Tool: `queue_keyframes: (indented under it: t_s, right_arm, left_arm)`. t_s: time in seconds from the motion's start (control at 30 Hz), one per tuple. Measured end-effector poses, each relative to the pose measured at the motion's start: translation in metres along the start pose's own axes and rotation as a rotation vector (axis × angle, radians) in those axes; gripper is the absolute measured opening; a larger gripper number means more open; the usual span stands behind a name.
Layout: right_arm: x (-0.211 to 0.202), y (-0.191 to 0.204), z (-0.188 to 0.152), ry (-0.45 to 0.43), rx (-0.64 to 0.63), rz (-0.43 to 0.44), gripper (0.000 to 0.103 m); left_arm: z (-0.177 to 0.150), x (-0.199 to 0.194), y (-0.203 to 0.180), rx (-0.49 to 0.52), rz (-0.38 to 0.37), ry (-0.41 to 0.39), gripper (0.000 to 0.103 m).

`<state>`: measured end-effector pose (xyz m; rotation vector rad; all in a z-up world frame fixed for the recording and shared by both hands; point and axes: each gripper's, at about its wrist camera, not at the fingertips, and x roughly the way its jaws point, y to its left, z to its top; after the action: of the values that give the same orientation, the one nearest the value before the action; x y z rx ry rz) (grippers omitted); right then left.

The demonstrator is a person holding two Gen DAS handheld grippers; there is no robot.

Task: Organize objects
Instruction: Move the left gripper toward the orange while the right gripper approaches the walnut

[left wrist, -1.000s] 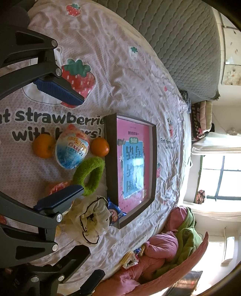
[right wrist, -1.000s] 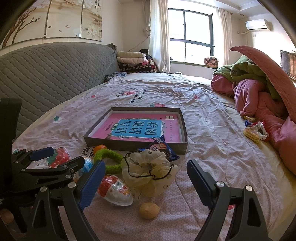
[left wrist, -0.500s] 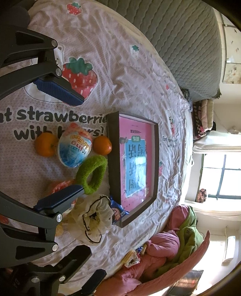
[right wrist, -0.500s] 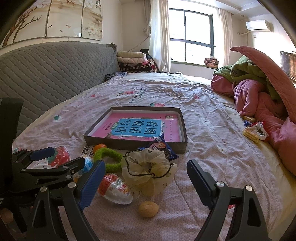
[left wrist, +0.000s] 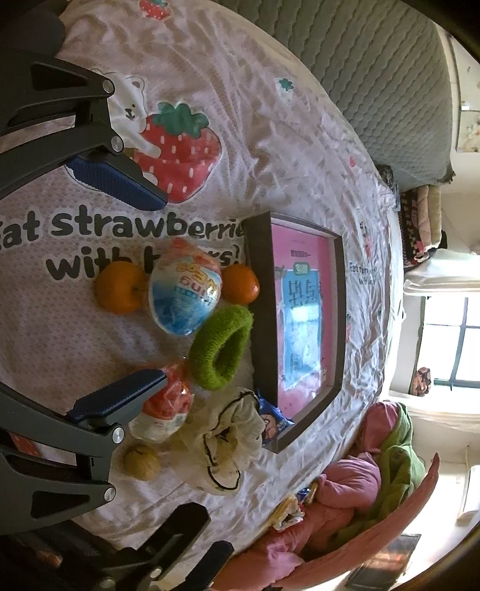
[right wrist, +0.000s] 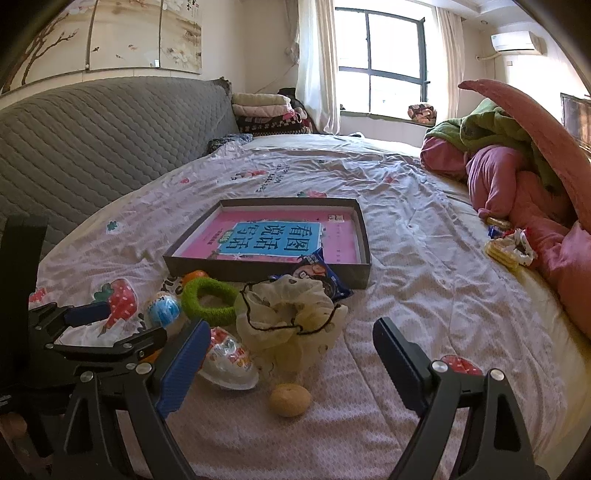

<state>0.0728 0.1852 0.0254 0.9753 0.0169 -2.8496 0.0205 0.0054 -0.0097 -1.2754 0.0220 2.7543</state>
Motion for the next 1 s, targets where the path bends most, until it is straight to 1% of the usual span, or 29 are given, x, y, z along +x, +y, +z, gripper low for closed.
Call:
queue_keyframes:
  t_s: [0.23,0.5,0.67,1.0]
  right_arm:
    - [0.001,-0.003,-0.007,0.019,0.002,0.006,0.089]
    - [0.012,-0.006,-0.017,0.073,0.01,0.037,0.089]
    - [0.017,-0.005,-0.023,0.096,0.006,0.04,0.089]
    - [0.034,-0.005,-0.038,0.163,-0.017,0.022,0.089]
  left_arm:
    - [-0.01,0.005,0.01,-0.009,-0.028,0.03,0.088]
    - [-0.016,0.015,0.019,-0.027,-0.03,0.058,0.088]
    - [-0.019,0.025,0.024,-0.04,-0.022,0.079,0.088]
    - [-0.023,0.038,0.022,-0.037,-0.052,0.108,0.088]
